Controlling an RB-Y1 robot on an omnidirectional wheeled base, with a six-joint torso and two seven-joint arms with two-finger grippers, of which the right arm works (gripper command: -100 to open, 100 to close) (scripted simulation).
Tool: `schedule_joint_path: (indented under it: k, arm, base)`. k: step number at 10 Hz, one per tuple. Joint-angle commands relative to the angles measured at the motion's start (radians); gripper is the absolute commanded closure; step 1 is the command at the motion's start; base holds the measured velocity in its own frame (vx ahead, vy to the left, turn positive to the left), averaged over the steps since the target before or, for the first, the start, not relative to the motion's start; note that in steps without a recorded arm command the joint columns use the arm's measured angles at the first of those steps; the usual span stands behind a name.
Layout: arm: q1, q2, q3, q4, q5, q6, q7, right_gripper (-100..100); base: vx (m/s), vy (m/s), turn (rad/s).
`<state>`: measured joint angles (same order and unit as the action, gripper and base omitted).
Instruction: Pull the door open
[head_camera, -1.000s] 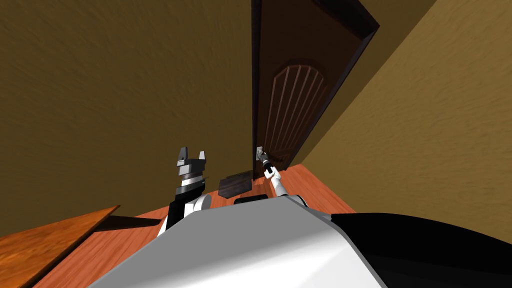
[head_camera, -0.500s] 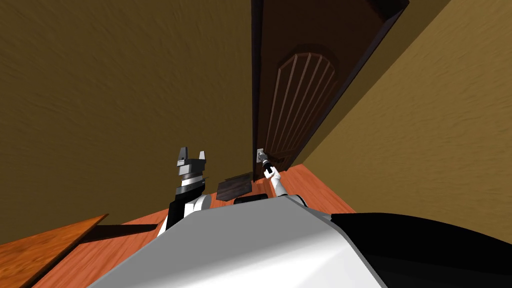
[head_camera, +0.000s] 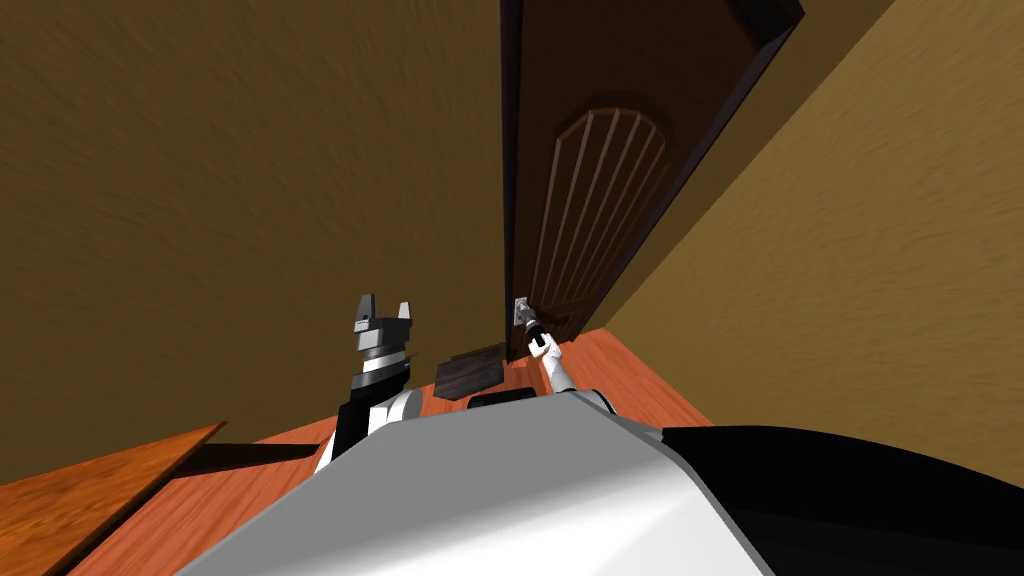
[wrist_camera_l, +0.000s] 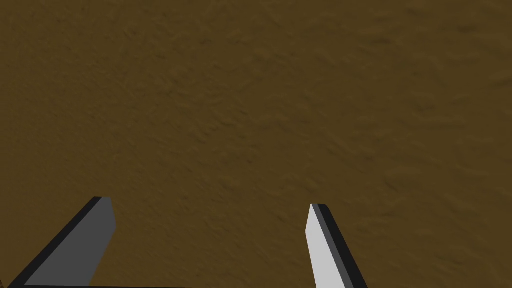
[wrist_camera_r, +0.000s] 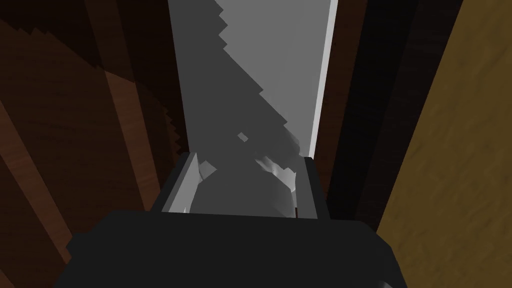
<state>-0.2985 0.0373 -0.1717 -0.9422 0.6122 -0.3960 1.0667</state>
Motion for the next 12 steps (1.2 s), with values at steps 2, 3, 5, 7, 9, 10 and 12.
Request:
schedule_joint_path:
  k: [2, 3, 5, 7, 9, 10, 12]
  arm:
    - [0.000, -0.006, -0.001, 0.006, -0.008, -0.002, -0.014, 100]
    - [0.000, -0.010, -0.002, 0.006, -0.012, -0.002, -0.020, 100]
    - [0.001, -0.017, -0.003, 0.006, -0.019, -0.002, -0.033, 100]
    - [0.001, -0.028, -0.004, 0.006, -0.034, -0.003, -0.059, 100]
    - [0.002, -0.040, -0.006, 0.006, -0.048, -0.003, -0.085, 100]
    - [0.002, -0.046, -0.007, 0.006, -0.056, -0.003, -0.097, 100]
    - [0.003, -0.058, -0.009, 0.006, -0.073, -0.004, -0.129, 100]
  base:
    - [-0.164, -0.007, 0.042]
    - [-0.194, -0.032, 0.043]
    - [-0.201, -0.026, 0.050]
    - [-0.179, 0.004, 0.068]
    - [-0.166, -0.010, 0.086]
    - [-0.156, -0.011, 0.045]
    - [-0.148, -0.018, 0.073]
